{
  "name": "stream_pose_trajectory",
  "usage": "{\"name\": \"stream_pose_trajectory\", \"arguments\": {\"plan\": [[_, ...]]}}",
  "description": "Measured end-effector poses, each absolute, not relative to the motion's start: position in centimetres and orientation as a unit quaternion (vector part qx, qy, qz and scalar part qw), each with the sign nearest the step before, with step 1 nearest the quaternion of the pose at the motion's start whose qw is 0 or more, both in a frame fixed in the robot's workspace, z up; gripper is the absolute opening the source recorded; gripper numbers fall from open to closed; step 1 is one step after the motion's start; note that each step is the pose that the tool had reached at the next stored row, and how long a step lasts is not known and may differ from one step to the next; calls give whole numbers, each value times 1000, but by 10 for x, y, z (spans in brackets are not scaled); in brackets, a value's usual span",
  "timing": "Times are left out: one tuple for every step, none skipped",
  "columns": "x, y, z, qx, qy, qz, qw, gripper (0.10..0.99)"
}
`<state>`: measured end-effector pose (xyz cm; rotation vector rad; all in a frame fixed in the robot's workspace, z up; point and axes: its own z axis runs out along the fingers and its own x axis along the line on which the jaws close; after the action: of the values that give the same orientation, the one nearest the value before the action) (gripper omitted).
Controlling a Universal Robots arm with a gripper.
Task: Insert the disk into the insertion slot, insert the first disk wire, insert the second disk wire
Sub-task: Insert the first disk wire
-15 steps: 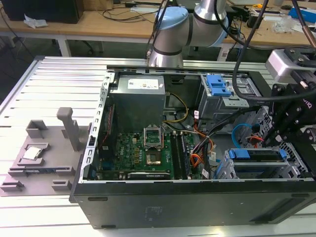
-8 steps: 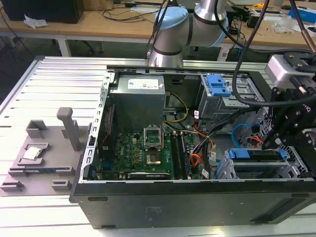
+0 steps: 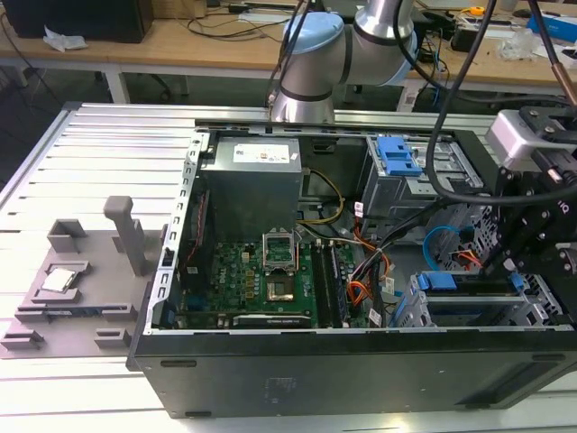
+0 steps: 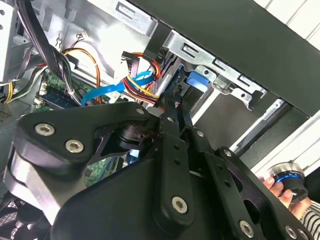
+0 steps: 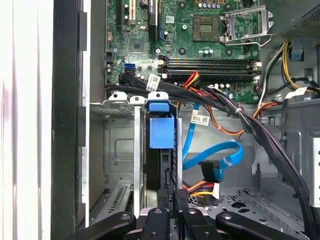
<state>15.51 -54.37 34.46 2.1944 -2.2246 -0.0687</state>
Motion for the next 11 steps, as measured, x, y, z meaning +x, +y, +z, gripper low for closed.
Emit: {"name": "stream_pose_trajectory", "arguments": {"plan": [[155,-544,344,702,-712,-22,8,165],[155,-544,343,702,-712,-22,8,165],[155,-544,343,702,-712,-22,8,165],[156,-544,342,702,-712,-22,8,165],[156,-544,341,702,-712,-22,8,165],[157,-544,341,702,-712,-22,8,165],[157,-544,340,702,-712,-22,8,165],[158,-544,339,702,-712,-22,8,165],[159,-544,338,702,-712,-22,8,165],[159,-544,338,702,-712,-22,8,165],[159,-544,338,702,-712,-22,9,165]]}}
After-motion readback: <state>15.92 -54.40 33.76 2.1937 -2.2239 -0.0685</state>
